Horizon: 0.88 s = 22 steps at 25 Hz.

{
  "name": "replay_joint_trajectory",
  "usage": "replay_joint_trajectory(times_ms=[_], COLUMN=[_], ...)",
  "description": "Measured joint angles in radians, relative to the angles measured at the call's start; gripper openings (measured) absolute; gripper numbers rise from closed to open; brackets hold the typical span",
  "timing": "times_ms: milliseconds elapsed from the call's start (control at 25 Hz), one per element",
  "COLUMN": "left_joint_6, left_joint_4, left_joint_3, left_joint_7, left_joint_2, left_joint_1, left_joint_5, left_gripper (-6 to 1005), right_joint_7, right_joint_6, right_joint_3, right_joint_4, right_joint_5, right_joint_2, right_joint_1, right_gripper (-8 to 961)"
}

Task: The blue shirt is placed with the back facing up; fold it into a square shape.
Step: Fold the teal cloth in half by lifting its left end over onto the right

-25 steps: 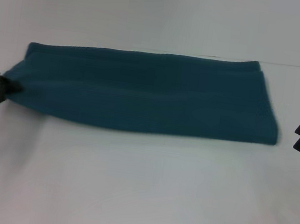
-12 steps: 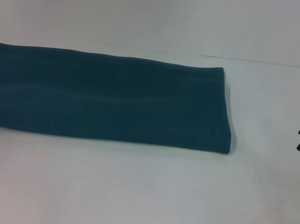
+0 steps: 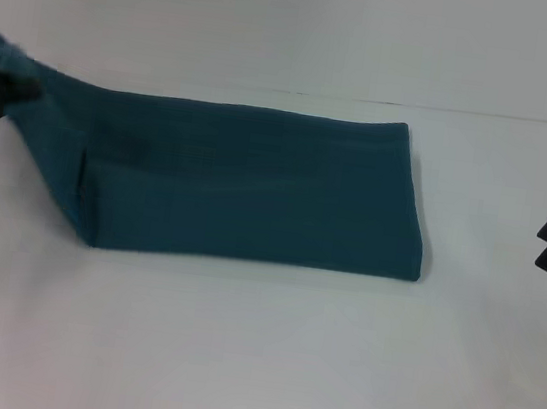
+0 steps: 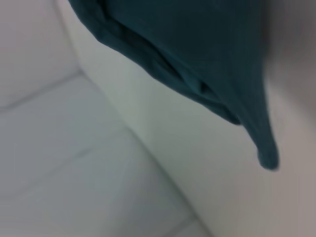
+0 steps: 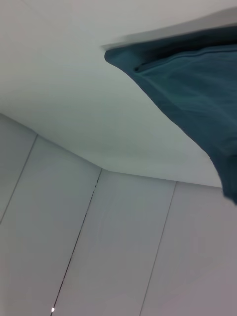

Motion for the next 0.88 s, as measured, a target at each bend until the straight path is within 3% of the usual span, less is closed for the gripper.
replay_joint_trajectory(times_ms=[240,440,560,600,680,760,880], left_joint_6=[0.09,0.123,0.099,0.099,0.07,0.031,-0.026], left_joint_4=[0.007,0.007,0.006,0.006,0.003,0.001,-0.032], left_joint_3=[0.002,0.034,0.097,0.097,0.138,0.18,0.254], left_joint_7=[-0.02,-0.037,-0.032,-0.032,-0.028,-0.02,0.002], left_joint_2=[0.001,-0.023,-0.064,-0.064,-0.088,-0.122,-0.144], left_joint_1=[-0.099,-0.18,-0.226,-0.226,-0.247,-0.269,-0.289], left_joint_5=[-0.001,-0.003,-0.005,-0.005,-0.005,-0.009,-0.054], left_gripper=[6,6,6,7,7,7,7], right_joint_7=[-0.001,-0.002,-0.003,-0.004,-0.004,-0.004,-0.004], right_joint_6=[-0.004,-0.007,-0.008,-0.008,-0.008,-0.007,-0.006], right_joint_3=[-0.006,-0.008,-0.009,-0.009,-0.01,-0.01,-0.012], right_joint_4=[-0.001,-0.001,-0.001,-0.001,0.0,0.0,0.001], right_joint_5=[0.0,0.0,0.0,0.0,-0.001,-0.001,-0.001], right_joint_2=[0.004,0.006,0.008,0.008,0.008,0.009,0.011], right_joint_1=[0.007,0.008,0.008,0.008,0.008,0.008,0.009], right_gripper=[637,638,637,637,637,638,638])
